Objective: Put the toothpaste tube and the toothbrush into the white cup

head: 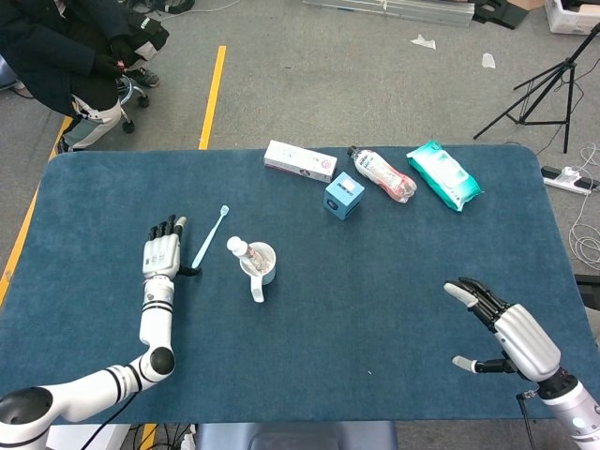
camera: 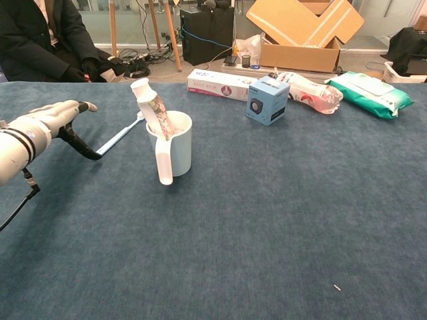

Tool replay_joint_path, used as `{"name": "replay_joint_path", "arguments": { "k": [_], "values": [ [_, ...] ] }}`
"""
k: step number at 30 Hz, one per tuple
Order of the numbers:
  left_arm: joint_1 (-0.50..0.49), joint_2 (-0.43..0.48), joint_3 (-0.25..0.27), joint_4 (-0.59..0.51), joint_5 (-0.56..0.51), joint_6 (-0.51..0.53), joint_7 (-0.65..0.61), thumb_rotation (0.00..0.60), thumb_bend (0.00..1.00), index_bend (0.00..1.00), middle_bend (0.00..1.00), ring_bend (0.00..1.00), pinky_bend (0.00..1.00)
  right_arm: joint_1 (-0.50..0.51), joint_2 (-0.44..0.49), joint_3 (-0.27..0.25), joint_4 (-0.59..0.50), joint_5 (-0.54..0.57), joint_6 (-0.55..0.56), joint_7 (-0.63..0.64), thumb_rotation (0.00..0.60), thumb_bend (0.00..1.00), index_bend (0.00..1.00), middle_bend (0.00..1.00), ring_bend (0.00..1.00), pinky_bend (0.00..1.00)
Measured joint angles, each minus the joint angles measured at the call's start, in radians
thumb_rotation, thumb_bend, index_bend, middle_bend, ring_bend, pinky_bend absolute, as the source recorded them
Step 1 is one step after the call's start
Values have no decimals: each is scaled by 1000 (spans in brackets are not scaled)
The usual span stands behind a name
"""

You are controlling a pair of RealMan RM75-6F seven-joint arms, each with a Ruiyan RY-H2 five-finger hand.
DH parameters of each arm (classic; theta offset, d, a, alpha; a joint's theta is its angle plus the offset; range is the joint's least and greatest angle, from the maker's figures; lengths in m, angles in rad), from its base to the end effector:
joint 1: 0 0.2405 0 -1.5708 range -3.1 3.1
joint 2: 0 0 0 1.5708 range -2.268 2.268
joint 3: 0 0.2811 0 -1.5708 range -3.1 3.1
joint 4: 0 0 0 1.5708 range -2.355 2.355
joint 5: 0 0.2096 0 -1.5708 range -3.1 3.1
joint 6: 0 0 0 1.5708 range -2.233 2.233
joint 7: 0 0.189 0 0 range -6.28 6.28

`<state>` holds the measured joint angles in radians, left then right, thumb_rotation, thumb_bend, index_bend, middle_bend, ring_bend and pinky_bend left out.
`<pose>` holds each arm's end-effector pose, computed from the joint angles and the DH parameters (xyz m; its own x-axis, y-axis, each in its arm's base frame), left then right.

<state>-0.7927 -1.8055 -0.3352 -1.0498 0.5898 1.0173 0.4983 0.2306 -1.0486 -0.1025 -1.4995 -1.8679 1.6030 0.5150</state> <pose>-0.2424 0.4607 -0.0440 0.3143 0.2297 0.9211 0.9119 0.1968 -0.3602 -0.2756 -0.2275 0.1660 0.1265 -0.1850 0.9746 -0.8969 -0.4410 0.0327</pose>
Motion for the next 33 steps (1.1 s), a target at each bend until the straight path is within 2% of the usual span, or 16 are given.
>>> {"name": "replay_joint_path", "arguments": {
  "k": [18, 28, 33],
  "values": [
    [-13, -59, -34, 131, 15, -30, 4, 600, 65, 0, 0, 0, 0, -3, 6, 1, 8, 1, 12, 23, 600, 12, 22, 146, 85, 403],
    [-34, -123, -87, 270, 38, 11, -24, 600, 65, 0, 0, 0, 0, -4, 7, 2, 11, 1, 16, 30, 600, 12, 22, 146, 85, 403],
    [-25, -114, -92, 236, 73, 26, -48, 600, 66, 47, 0, 0, 0, -1, 6, 2, 10, 1, 9, 28, 600, 12, 22, 146, 85, 403]
  ]
}}
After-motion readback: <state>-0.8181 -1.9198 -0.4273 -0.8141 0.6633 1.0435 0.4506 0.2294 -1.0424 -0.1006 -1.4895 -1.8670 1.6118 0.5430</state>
